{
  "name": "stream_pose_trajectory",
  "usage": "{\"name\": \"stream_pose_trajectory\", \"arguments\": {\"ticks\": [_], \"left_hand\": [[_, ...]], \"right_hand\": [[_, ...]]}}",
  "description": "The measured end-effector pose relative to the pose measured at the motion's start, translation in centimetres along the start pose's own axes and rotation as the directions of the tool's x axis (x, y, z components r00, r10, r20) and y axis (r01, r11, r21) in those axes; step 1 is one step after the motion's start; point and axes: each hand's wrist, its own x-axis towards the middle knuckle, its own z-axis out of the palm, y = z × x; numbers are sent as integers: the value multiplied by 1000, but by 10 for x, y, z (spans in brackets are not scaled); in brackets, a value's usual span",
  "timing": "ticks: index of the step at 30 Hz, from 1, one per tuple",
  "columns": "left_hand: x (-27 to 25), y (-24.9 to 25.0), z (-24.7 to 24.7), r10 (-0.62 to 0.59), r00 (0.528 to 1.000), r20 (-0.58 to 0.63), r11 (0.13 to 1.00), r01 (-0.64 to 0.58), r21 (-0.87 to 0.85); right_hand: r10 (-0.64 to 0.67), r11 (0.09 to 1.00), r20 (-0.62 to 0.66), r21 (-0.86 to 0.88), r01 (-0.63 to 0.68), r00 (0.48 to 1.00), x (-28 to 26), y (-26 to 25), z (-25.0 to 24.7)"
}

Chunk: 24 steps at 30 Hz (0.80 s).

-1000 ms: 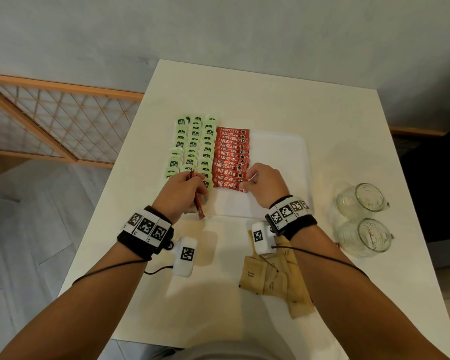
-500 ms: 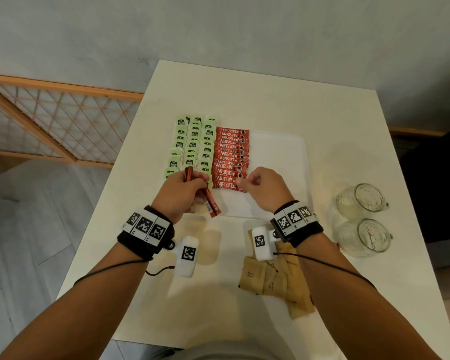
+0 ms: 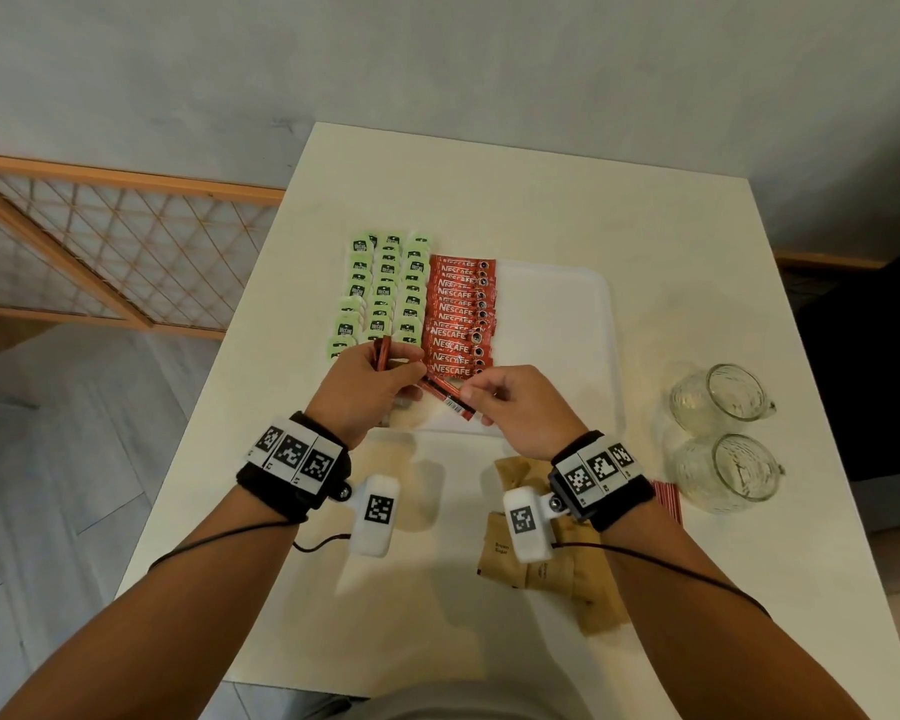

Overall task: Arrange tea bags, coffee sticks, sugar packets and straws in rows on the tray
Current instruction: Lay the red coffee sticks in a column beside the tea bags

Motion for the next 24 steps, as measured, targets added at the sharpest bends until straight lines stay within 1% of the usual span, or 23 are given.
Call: {"name": "stream_pose_trajectory", "arguments": {"ticks": [5,9,11,14,16,18,21,24], "left_hand": [[2,-4,-7,-40,999,-13,999,40,20],[0,-4,-11,-36,999,-21,998,37,50],[-1,-5,-11,-45,999,-26,995,47,93],[-1,-5,-9,-71,997,22,990,67,124],[0,-5,-6,-90,995,53,990,83,116],[2,-5,-4,-90,993,72,991,82,107],[3,-5,-3,-49,995,89,992,38,117],[1,-4,-4,6,990,144,985,-31,170]], "right_hand": [[21,996,-14,-87,-22,1000,5,6,-10],[16,954,7,-298,-13,1000,13,7,-16],[8,935,17,-354,-1,1000,15,4,-18],[-67,941,23,-332,70,998,12,-6,-18],[-140,944,39,-296,145,989,7,-14,-14],[-183,942,53,-277,190,982,3,-19,-10],[-187,950,66,-241,198,980,-2,-20,-8],[-140,968,75,-201,153,987,-5,-18,-10]]}}
